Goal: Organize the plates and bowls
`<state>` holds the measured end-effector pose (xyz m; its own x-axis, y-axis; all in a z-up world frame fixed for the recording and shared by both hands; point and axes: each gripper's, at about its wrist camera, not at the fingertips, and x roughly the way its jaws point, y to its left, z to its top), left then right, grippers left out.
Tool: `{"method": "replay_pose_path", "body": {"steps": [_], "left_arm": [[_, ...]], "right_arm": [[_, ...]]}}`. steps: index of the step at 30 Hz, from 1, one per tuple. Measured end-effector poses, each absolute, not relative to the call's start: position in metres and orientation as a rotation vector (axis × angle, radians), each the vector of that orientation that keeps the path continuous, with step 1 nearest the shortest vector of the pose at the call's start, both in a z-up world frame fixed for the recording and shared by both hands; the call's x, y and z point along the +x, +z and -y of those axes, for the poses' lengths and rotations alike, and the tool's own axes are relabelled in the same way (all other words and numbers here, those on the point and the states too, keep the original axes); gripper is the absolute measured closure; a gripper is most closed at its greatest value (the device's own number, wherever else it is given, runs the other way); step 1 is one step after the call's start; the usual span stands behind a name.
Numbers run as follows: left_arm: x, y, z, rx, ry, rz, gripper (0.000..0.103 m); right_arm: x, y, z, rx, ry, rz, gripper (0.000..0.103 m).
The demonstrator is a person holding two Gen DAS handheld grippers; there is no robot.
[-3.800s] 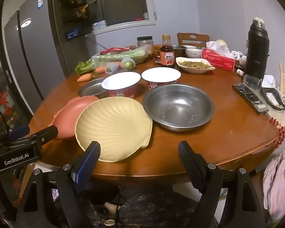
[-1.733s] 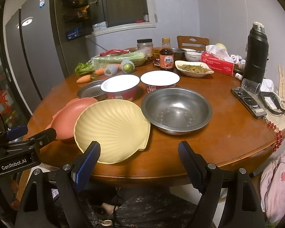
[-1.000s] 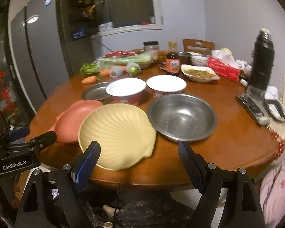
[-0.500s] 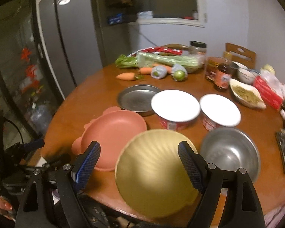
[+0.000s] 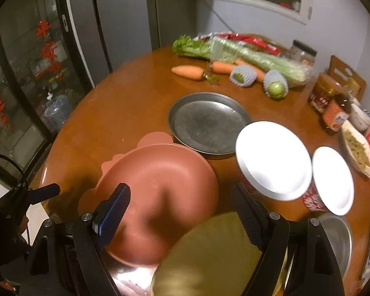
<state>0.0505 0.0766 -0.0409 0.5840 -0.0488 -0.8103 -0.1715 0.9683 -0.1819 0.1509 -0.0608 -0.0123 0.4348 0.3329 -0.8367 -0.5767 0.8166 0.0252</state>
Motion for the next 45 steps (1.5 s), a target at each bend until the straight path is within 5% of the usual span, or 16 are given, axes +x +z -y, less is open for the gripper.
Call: {"method": "replay_pose_path", "body": {"steps": [7, 9, 14, 21, 45], "left_arm": [[0.064, -0.046, -0.076, -0.266, 0.045, -0.974, 0.015], [0.065, -0.048, -0.076, -0.269, 0.040, -0.978, 0.023], [0.067, -0.048, -0.074, -0.265, 0.038, -0.981, 0.026], [0.071, -0.051, -0.069, -0.259, 0.014, -0.981, 0.063], [0.103, -0.031, -0.150, -0.256, 0.160, -0.923, 0.068]], "right_arm": [[0.172, -0.027, 0.052, -0.321, 0.560, -1.020, 0.021], [0.177, -0.030, 0.052, -0.302, 0.577, -1.044, 0.038], [0.185, -0.038, 0.050, -0.355, 0.547, -1.059, 0.047], [0.190, -0.043, 0.050, -0.372, 0.556, -1.061, 0.065], [0.179, -0.032, -0.014, -0.283, 0.693, -1.054, 0.063]]}}
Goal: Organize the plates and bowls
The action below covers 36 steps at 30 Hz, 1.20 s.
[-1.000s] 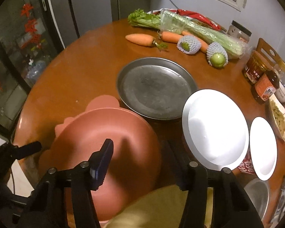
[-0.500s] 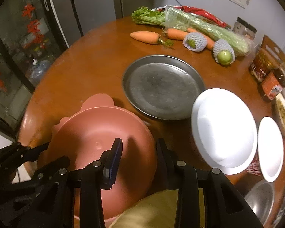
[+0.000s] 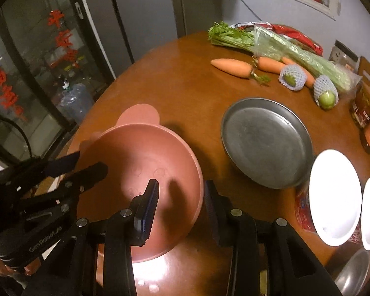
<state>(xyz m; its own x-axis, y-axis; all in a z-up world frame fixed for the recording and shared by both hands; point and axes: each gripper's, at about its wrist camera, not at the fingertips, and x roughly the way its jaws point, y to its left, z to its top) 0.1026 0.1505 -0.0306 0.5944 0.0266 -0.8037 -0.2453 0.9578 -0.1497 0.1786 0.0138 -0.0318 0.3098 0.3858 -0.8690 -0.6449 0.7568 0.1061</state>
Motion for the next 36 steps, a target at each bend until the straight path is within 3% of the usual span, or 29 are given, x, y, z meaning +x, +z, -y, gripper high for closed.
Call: {"method": "replay_pose_path", "body": {"steps": [17, 36], "left_arm": [[0.158, -0.044, -0.160, -0.202, 0.148, -0.953, 0.068], [0.160, -0.039, -0.160, -0.193, 0.152, -0.942, 0.068]], "right_arm": [[0.190, -0.044, -0.006, -0.211, 0.691, -1.115, 0.063], [0.182, -0.039, -0.006, -0.245, 0.668, -1.065, 0.062]]}}
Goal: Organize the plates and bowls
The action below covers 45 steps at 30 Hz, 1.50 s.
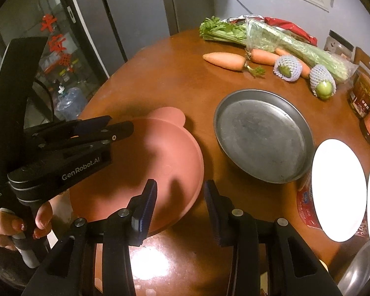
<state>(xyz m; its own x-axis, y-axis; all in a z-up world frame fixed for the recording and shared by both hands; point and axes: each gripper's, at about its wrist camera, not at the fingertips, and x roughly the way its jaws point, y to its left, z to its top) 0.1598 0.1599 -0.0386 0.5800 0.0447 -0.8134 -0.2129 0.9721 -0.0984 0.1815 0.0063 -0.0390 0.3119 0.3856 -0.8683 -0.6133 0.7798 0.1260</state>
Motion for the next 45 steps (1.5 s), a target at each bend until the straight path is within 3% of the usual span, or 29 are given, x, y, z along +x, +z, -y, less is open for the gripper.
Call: {"method": "replay_pose_path", "body": {"steps": [4, 8, 15, 45], "left_arm": [[0.156, -0.034, -0.161, -0.190, 0.168, -0.932, 0.067], [0.151, -0.028, -0.161, -0.184, 0.180, -0.917, 0.058], [0.141, -0.016, -0.153, -0.164, 0.185, -0.890, 0.053], [0.103, 0.026, -0.036, -0.071, -0.009, -0.815, 0.047]], "right_arm": [[0.179, -0.036, -0.004, -0.247, 0.653, -1.054, 0.061], [0.177, -0.031, -0.001, -0.239, 0.647, -1.040, 0.060], [0.171, -0.019, 0.008, -0.235, 0.619, -0.997, 0.052], [0.116, 0.033, 0.131, -0.105, 0.450, -0.829, 0.047]]}}
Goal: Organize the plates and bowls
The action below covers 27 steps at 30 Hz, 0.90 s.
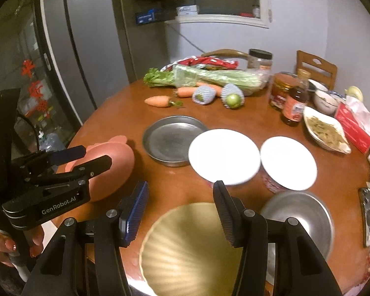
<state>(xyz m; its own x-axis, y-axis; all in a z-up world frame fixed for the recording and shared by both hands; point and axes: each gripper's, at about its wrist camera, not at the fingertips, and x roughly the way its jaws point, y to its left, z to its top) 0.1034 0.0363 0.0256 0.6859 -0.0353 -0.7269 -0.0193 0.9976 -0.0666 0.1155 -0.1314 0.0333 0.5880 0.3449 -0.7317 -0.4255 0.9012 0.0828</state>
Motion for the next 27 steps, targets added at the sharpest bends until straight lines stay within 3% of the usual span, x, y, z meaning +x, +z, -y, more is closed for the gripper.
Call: {"method": "replay_pose_path", "body": {"steps": [10, 27], "left_arm": [[0.094, 0.007, 0.011, -0.027, -0.086, -0.851, 0.047], [0.087, -0.027, 0.041, 0.013, -0.144, -0.907, 0.047]], "right_arm": [[0.080, 0.031, 0.177, -0.065, 0.408, -0.815, 0.047], [0.041, -0.020, 0.216, -0.011, 0.355, -0.899, 0.047]]}}
